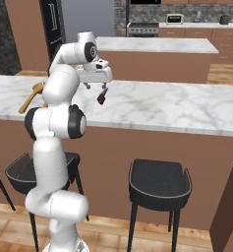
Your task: Pick up the metallic utensils from the counter and place them in the open drawer. Make sure not to pick up any wooden utensils.
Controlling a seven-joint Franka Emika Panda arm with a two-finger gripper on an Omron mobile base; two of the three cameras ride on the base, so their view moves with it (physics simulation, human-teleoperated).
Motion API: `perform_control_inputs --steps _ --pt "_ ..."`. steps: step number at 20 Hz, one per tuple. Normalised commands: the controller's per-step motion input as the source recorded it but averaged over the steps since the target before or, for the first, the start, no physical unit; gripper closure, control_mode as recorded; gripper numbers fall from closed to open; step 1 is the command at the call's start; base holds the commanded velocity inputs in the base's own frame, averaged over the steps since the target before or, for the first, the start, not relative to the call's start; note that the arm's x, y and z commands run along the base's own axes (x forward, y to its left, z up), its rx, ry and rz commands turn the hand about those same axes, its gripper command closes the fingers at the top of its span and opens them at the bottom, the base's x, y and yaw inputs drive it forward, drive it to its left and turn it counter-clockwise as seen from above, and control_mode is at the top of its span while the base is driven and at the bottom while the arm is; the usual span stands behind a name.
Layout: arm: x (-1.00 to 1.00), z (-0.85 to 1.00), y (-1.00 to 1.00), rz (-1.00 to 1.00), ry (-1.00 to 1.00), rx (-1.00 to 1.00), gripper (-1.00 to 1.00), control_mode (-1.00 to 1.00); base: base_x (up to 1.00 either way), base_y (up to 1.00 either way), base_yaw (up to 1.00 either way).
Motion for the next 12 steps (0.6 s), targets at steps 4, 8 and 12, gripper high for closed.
perform_control_inputs --steps 4,8,12 --pt "0.14 -0.4 0.04 0.04 0.0 0.0 -1.0 -1.0 0.0 0.0 0.0" --pt "0.23 -0.42 0.0 0.08 0.0 0.0 -1.0 -1.0 0.0 0.0 0.0" --pt "0.14 -0.3 -0.07 0.05 0.0 0.0 -1.0 -1.0 0.0 0.0 0.0"
